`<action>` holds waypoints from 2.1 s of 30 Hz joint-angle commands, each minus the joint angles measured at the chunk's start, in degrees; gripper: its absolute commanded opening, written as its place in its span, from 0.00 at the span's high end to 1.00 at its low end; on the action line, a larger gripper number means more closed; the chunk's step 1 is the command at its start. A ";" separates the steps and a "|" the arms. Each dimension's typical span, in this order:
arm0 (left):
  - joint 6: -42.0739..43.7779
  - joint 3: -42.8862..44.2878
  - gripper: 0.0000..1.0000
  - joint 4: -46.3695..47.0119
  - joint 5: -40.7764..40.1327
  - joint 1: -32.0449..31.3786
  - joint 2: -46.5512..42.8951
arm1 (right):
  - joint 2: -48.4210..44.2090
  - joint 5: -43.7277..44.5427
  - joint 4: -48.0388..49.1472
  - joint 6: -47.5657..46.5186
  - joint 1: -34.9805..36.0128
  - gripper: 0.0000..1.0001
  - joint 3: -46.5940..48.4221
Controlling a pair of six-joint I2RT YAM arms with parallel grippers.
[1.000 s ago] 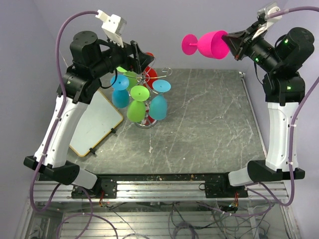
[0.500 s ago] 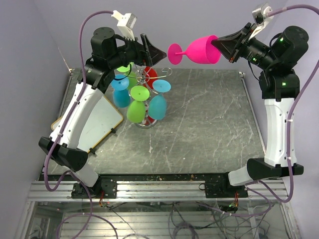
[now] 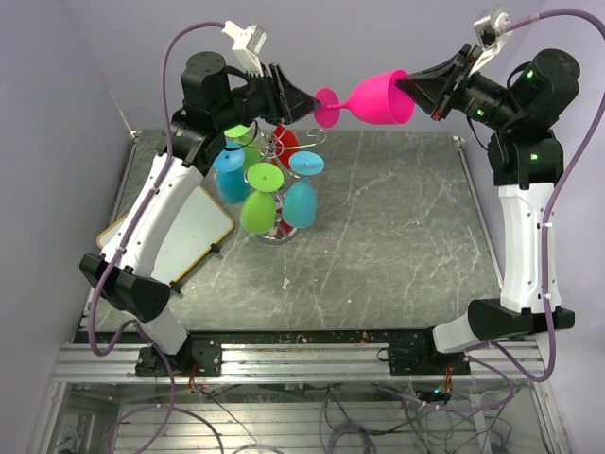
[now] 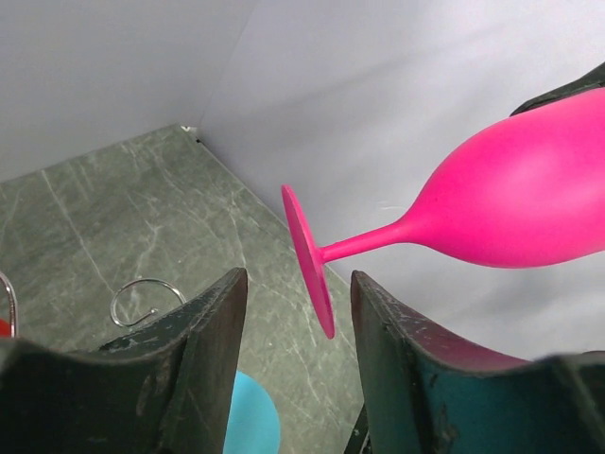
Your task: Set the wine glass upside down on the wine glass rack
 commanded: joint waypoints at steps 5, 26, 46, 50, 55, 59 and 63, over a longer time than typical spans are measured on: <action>-1.51 -0.74 0.52 2.73 3.41 -1.31 0.83 | 0.12 -0.63 1.95 0.69 0.29 1.00 -0.52; 1.60 0.30 0.93 1.08 0.20 -3.23 0.03 | -0.59 0.21 1.56 -0.83 0.45 0.96 -2.82; 9.43 1.90 0.93 -6.11 -12.05 3.71 -6.02 | -2.80 4.58 -4.75 -8.54 0.45 0.33 -2.29; 13.63 3.33 0.93 -7.50 -15.43 4.31 -6.81 | -3.42 7.97 -6.66 -10.52 0.45 0.31 -2.41; 23.20 7.45 0.93 -10.30 -21.27 4.16 -6.19 | -5.35 12.23 -8.87 -13.35 -0.12 0.30 -4.73; 30.81 9.60 0.93 -10.69 -27.37 3.14 -5.54 | -6.96 14.74 -9.83 -14.61 -1.39 0.30 -6.42; 36.80 9.76 0.93 -9.48 -33.65 0.10 -5.75 | -7.92 14.48 -10.37 -14.95 -3.35 0.30 -6.68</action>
